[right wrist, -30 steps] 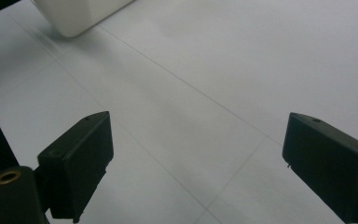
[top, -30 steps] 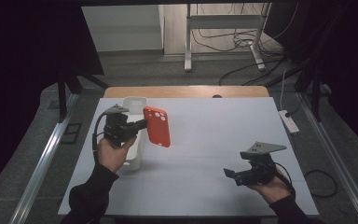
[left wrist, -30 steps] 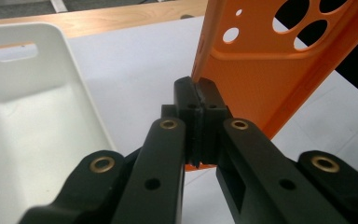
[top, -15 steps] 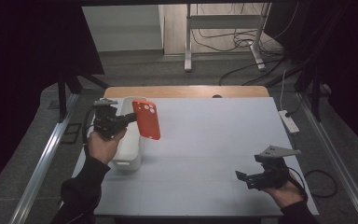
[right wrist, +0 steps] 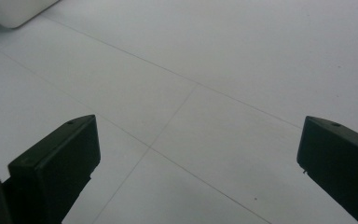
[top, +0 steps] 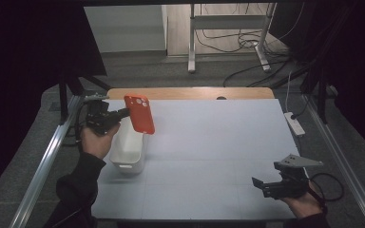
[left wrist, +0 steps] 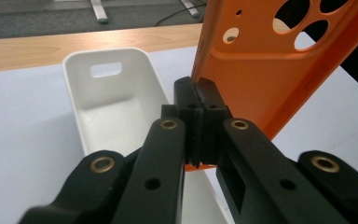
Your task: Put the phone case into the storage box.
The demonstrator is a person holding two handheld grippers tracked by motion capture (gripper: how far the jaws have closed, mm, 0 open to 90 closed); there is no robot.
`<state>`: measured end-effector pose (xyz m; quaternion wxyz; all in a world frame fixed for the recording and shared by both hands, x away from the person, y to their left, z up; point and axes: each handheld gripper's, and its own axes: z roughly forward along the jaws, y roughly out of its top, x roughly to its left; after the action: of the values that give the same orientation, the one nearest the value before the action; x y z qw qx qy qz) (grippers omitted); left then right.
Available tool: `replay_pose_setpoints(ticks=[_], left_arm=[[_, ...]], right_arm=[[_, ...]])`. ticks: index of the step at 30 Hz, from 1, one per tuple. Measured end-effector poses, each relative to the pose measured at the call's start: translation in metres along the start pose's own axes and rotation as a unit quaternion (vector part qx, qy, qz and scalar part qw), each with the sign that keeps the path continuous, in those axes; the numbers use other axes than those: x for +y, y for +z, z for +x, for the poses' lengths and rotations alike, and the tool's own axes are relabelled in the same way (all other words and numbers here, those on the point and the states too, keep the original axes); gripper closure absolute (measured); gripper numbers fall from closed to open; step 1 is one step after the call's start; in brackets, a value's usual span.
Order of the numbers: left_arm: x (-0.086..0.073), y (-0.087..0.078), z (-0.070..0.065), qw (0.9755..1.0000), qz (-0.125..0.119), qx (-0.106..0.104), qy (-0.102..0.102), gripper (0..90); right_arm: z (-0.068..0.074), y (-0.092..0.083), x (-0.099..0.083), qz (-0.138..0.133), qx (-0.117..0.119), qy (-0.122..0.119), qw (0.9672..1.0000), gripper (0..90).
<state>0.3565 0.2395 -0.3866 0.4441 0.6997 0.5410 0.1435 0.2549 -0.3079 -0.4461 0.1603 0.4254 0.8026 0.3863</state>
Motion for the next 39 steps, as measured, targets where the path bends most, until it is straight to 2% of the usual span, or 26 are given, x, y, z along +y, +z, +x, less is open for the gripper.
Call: replay_pose_setpoints(ticks=[8,18,28,39], left_arm=[[0.006,0.001,0.011,0.9999,-0.002,0.016,-0.004,89.5],[0.013,0.006,0.021,0.9996,-0.005,0.027,-0.012,89.5],[0.015,0.013,0.032,0.9989,-0.003,0.045,-0.016,89.4],[0.018,0.031,0.043,0.9976,0.001,0.065,-0.022,89.5]], right_arm=[[-0.001,-0.01,-0.007,-0.008,-0.004,0.018,0.9998,0.0],[-0.003,-0.013,-0.014,-0.008,-0.005,0.03,0.9995,0.0],[-0.004,-0.014,-0.015,-0.015,-0.007,0.03,0.9994,0.0],[-0.003,-0.014,-0.015,-0.014,-0.002,0.027,0.9995,0.6]])
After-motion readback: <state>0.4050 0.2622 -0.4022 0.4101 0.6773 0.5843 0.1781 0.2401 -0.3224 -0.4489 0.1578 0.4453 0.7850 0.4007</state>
